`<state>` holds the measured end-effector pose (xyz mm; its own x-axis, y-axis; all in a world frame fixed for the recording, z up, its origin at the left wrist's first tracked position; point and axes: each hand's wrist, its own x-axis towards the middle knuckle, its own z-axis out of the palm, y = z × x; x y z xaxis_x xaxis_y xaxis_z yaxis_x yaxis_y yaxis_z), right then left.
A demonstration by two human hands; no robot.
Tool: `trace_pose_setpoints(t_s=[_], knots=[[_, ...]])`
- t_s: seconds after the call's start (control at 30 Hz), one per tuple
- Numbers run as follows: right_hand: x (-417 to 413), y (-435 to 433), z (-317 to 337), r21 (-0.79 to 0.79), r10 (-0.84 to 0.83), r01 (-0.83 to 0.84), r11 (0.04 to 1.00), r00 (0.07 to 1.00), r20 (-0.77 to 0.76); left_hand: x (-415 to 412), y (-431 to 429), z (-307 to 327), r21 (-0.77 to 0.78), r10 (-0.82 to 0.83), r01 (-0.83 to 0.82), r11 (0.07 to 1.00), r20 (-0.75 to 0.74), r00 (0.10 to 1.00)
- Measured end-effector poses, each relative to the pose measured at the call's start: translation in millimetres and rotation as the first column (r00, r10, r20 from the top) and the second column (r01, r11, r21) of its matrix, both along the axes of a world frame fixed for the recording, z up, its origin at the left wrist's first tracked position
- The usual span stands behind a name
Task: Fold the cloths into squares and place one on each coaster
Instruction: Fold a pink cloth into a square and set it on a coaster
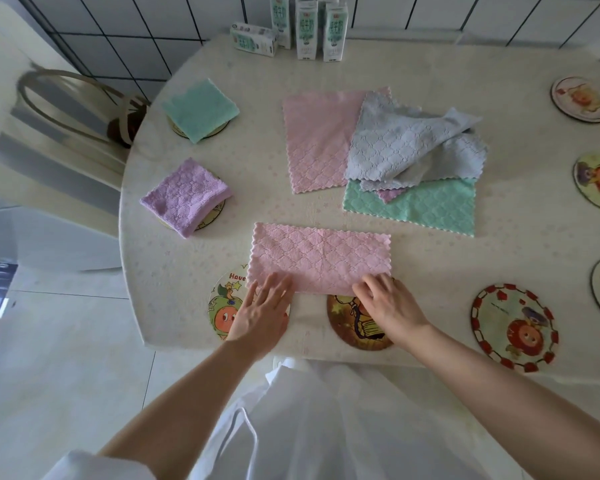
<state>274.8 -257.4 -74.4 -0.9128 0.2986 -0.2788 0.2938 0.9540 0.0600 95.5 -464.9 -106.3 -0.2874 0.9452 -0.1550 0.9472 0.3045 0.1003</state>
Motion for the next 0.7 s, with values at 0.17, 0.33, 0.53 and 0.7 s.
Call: trace_pose_setpoints(t_s=[0.17,0.33,0.53,0.7], knots=[[-4.1,7.7,3.6,-0.053,-0.002,-0.001,0.999,0.999,-0.049,4.6,4.0,-4.2,-0.024,0.027,-0.025,0.999,0.070,0.997],[-1.0,2.7,17.7,-0.159,-0.040,0.005,0.987,0.976,-0.215,-2.8,9.8,-1.6,-0.029,0.046,-0.045,0.999,0.053,0.998],[1.9,-36.3,30.2,-0.367,-0.099,-0.026,0.930,0.943,-0.319,6.1,26.3,3.0,0.030,0.034,-0.037,0.999,0.081,0.996],[6.4,-46.5,31.9,-0.464,-0.119,-0.020,0.886,0.956,-0.270,41.1,36.6,5.3,0.255,-0.091,0.053,0.965,0.141,0.986]])
